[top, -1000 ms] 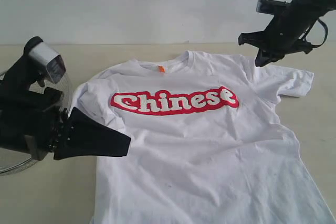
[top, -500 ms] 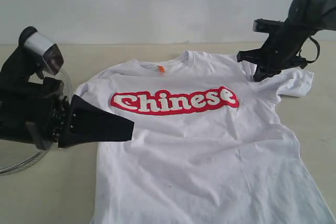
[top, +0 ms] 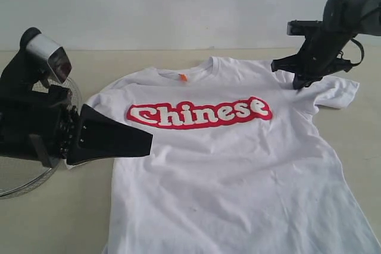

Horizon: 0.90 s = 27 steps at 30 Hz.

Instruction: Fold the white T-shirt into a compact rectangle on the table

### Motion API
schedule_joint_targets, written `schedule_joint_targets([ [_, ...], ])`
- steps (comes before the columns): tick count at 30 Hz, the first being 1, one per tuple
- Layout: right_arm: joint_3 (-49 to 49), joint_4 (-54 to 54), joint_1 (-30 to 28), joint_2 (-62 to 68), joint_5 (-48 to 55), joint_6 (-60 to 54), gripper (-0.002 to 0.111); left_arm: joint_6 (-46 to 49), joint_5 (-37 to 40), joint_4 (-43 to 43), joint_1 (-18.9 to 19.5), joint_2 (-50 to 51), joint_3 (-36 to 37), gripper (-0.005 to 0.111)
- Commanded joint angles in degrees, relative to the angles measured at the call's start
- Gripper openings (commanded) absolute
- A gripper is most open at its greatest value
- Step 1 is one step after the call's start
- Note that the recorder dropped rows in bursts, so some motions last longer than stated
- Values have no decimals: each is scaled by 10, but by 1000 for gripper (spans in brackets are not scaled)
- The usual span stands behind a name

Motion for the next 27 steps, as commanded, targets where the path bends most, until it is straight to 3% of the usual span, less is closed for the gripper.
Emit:
schedule_joint_targets([
  [1, 8, -63, -19, 21, 6, 8, 0, 6, 3, -8, 1, -2, 2, 5],
  [21, 8, -68, -105, 48, 23, -15, 0, 42, -5, -20, 1, -2, 1, 5],
  [27, 8, -41, -104, 48, 19, -25, 0, 51, -142, -33, 1, -2, -19, 5],
])
